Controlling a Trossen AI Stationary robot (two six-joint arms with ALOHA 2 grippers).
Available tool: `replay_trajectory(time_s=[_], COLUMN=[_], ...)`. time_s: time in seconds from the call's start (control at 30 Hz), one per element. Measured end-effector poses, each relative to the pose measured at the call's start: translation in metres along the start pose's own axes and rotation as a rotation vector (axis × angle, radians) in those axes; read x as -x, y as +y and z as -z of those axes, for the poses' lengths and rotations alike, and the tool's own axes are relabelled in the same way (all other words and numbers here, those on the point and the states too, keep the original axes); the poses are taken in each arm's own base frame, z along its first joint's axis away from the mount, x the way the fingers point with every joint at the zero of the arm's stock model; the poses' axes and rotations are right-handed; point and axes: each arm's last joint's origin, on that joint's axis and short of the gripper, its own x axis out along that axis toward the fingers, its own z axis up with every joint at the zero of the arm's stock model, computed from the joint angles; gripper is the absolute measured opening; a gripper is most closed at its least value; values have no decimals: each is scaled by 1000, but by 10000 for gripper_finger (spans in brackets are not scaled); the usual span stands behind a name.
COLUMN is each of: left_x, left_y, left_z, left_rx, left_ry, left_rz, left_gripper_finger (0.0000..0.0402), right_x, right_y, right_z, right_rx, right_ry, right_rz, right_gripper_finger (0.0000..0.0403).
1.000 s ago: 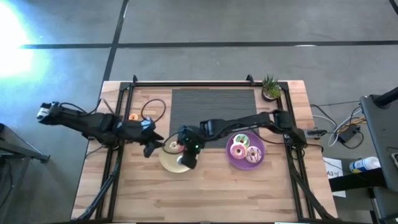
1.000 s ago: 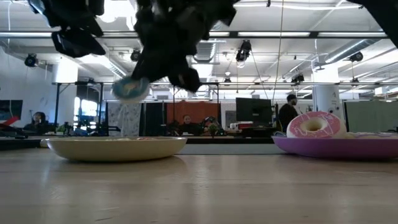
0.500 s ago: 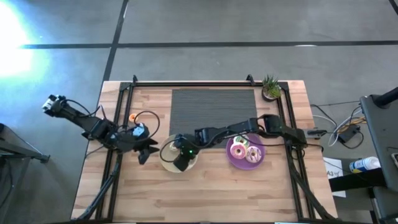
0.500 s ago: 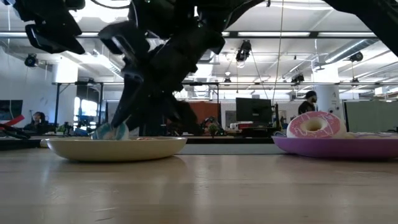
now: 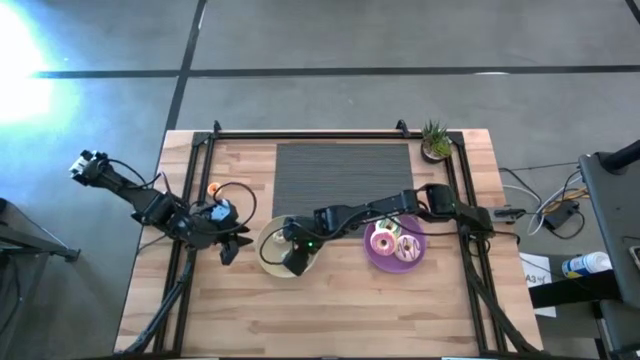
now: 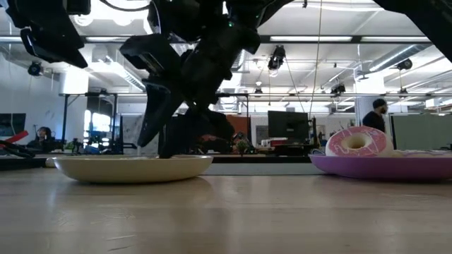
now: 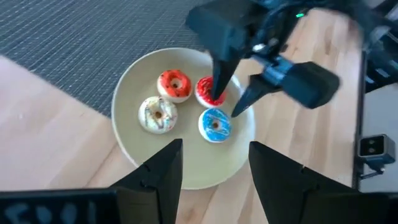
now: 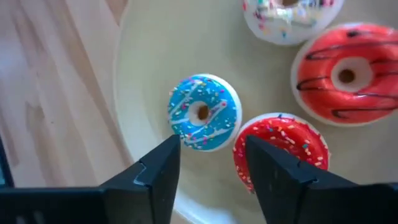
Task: Pick & Place donuts
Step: Put the small yellow donut on the white plate
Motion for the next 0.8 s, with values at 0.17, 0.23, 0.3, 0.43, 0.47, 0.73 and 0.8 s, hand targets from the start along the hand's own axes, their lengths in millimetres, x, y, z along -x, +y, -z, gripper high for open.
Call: replay_trajectory(time_s=[0.17,0.23,0.3,0.43,0.47,0.73,0.8], left_x=[1,2,3,1,-1,-39,-46], left_y=[12,23,34,53,57,109,130], left_z=[4,7,8,6,3,-32,-40], left_rx=[89,149,204,235,227,266,285], left_ry=[-28,-42,-38,-4,9,301,367], left_rz=[-159,-278,-400,-621,-668,-846,-857], left_gripper_finger=[158,158,158,158,157,151,151], right_x=[27,43,60,93,98,118,118], right_y=[13,17,19,16,14,-2,-2], right_z=[-4,-6,-9,-19,-21,-37,-37], right_rx=[112,143,159,153,148,101,100], right_ry=[-98,-151,-205,-281,-286,-325,-322], right_rz=[28,74,118,167,172,180,182], right_gripper_finger=[185,184,183,182,182,182,182])
